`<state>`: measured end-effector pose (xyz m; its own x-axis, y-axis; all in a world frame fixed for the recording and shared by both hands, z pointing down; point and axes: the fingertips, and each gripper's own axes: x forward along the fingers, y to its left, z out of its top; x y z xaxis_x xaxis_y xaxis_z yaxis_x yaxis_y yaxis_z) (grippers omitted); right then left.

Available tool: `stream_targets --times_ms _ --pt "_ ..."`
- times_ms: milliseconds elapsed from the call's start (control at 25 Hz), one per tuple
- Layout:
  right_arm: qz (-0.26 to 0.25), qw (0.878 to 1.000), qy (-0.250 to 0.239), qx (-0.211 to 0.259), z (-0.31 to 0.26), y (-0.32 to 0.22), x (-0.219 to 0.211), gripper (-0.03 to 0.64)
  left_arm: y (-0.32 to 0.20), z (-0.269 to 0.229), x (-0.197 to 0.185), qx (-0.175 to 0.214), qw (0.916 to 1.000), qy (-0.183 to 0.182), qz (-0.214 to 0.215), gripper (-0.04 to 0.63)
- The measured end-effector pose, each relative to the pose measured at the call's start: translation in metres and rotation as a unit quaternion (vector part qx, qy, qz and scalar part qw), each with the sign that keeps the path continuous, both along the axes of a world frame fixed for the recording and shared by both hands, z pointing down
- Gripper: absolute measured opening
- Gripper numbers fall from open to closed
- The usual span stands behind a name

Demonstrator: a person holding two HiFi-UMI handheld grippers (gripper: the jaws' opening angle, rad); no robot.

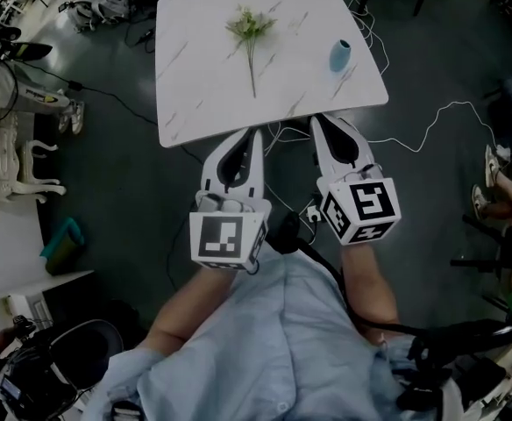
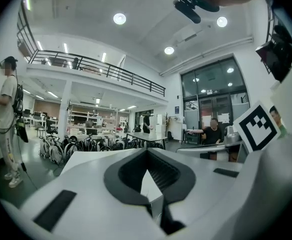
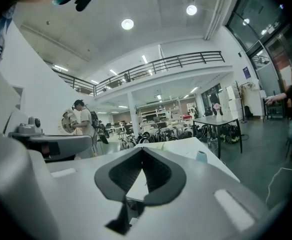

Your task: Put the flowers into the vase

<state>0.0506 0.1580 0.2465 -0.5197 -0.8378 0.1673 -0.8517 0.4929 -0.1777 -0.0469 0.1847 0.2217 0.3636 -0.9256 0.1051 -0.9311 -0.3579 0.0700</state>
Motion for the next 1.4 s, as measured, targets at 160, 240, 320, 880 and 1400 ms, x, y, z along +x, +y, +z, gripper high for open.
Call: stream_targets --times_ms 160,240,320,880,1400 --pt "-0.008 1.000 0.002 -0.003 0.003 -0.031 -0.010 0.002 -0.026 0.007 -0.012 -0.002 0.9999 0.002 -0.011 0.005" --pt "-0.009 1.000 0.002 -0.003 0.005 -0.050 -0.017 0.002 -0.043 0.007 -0.020 0.001 0.9999 0.002 -0.015 0.005" --pt "-0.008 1.000 0.003 -0.006 0.009 -0.072 -0.025 0.002 -0.062 0.007 -0.031 0.003 0.9999 0.001 -0.017 0.005" --pt "0.002 0.998 0.034 -0.062 0.053 -0.218 -0.098 0.003 -0.199 0.023 -0.113 -0.021 0.9993 0.028 -0.015 0.005" --pt "-0.003 0.996 0.059 -0.073 0.054 -0.273 -0.120 0.026 -0.255 0.016 -0.127 -0.024 0.9991 0.034 0.001 0.005"
